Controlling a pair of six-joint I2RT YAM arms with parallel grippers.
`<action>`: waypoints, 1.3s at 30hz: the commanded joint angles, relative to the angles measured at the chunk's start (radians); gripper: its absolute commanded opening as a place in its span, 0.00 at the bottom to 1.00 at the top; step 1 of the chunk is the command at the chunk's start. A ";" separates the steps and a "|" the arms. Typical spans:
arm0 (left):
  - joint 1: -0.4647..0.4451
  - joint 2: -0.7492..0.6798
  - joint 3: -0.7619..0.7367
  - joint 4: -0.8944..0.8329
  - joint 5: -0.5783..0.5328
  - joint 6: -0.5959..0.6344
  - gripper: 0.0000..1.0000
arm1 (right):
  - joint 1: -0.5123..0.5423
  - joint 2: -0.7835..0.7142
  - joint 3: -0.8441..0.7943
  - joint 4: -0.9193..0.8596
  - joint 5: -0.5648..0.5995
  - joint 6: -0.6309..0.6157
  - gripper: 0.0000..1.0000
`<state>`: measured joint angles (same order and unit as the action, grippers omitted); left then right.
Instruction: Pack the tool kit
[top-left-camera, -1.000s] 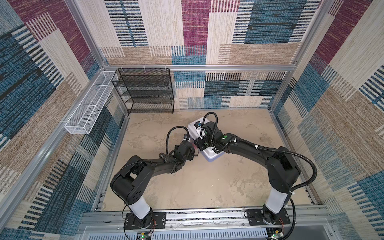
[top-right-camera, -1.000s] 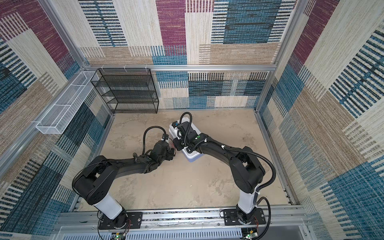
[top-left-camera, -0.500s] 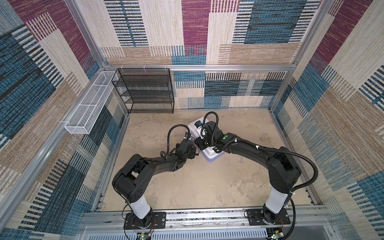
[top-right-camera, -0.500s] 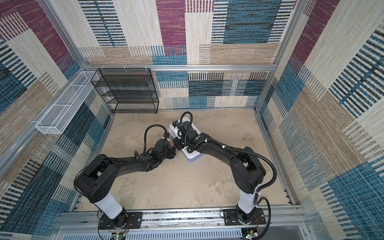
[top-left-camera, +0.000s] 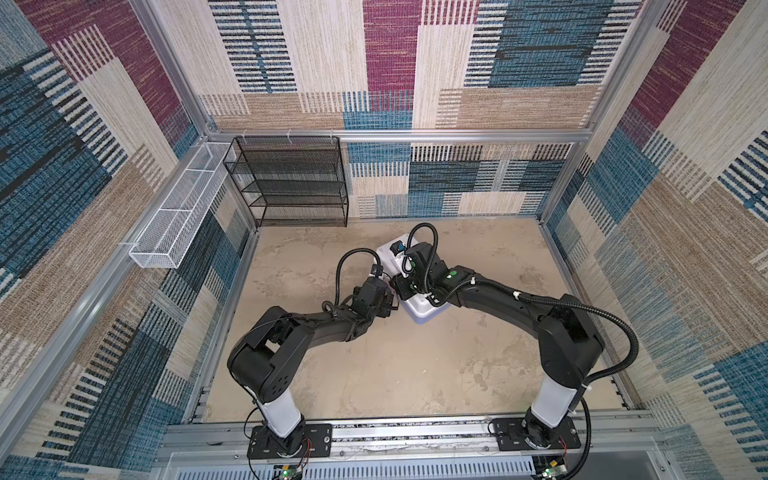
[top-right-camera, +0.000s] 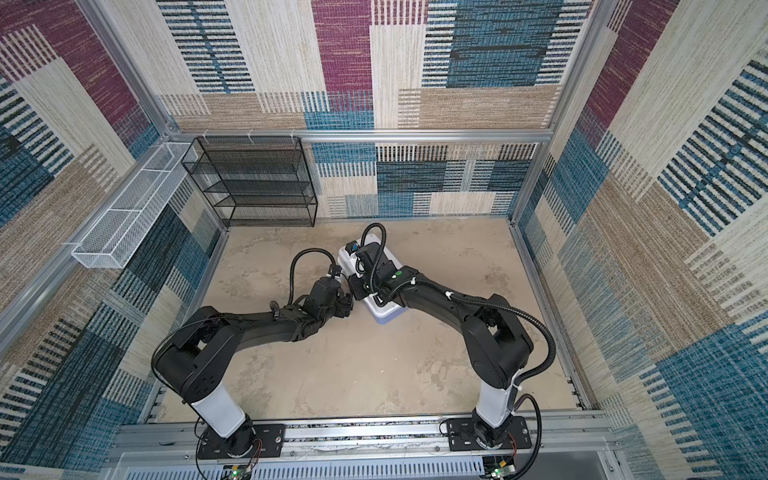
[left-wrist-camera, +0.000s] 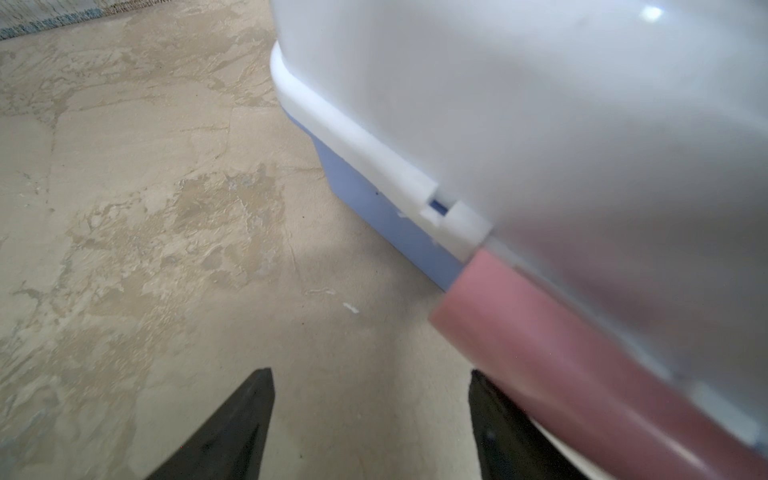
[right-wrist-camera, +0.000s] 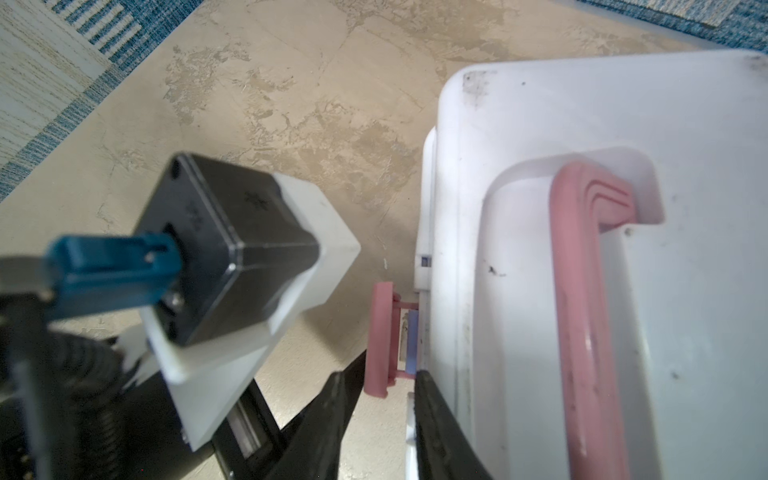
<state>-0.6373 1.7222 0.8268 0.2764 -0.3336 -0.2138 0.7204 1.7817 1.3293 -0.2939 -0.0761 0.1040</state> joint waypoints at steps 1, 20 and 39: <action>-0.001 -0.001 0.014 0.014 0.005 -0.018 0.77 | 0.001 -0.007 -0.004 0.020 0.009 0.013 0.32; -0.001 0.007 0.007 0.016 0.019 -0.025 0.77 | 0.002 0.010 -0.005 0.010 0.020 0.014 0.27; -0.001 0.007 0.002 0.018 0.017 -0.022 0.77 | 0.002 0.062 0.042 -0.037 0.027 0.002 0.22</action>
<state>-0.6373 1.7283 0.8284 0.2737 -0.3111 -0.2180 0.7216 1.8339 1.3636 -0.3073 -0.0692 0.1066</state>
